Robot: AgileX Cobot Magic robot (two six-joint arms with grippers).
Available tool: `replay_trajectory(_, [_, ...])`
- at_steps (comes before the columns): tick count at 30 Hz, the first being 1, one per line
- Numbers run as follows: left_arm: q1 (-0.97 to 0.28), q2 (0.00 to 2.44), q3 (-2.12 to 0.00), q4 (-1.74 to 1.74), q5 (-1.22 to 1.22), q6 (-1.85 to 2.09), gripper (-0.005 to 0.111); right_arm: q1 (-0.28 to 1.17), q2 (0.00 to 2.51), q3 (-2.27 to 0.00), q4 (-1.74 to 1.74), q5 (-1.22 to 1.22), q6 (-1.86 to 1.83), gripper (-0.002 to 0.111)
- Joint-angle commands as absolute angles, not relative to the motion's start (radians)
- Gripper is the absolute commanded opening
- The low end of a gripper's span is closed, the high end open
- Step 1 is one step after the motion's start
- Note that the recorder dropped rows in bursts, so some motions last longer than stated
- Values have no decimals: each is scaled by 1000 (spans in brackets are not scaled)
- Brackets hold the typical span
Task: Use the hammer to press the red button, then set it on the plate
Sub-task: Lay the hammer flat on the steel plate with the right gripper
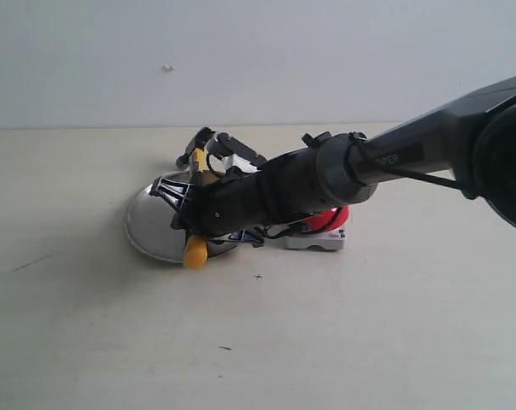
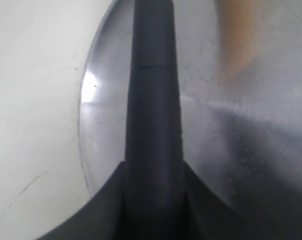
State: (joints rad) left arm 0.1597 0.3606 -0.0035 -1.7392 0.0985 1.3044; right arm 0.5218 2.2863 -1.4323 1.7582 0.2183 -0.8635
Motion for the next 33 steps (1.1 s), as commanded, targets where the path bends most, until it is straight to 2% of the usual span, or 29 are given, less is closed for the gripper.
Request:
replay_trajectory(1, [158,355,0,-1744,99,1307,0,523,2293,-1462,1744,245,-885,0])
replay_trajectory(7, [158,355,0,-1744,99,1307,0,523,2299,-1462,1744,243,-885,0])
replay_trajectory(9, [158,355,0,-1744,99,1307,0,523,2299,-1462,1744,247,-885,4])
replay_trajectory(17, [158,355,0,-1744,99,1307,0,523,2299,-1462,1744,272,-887,33])
replay_trajectory(33, [158,355,0,-1744,99,1307,0,523,2299,-1462,1744,290,-885,52])
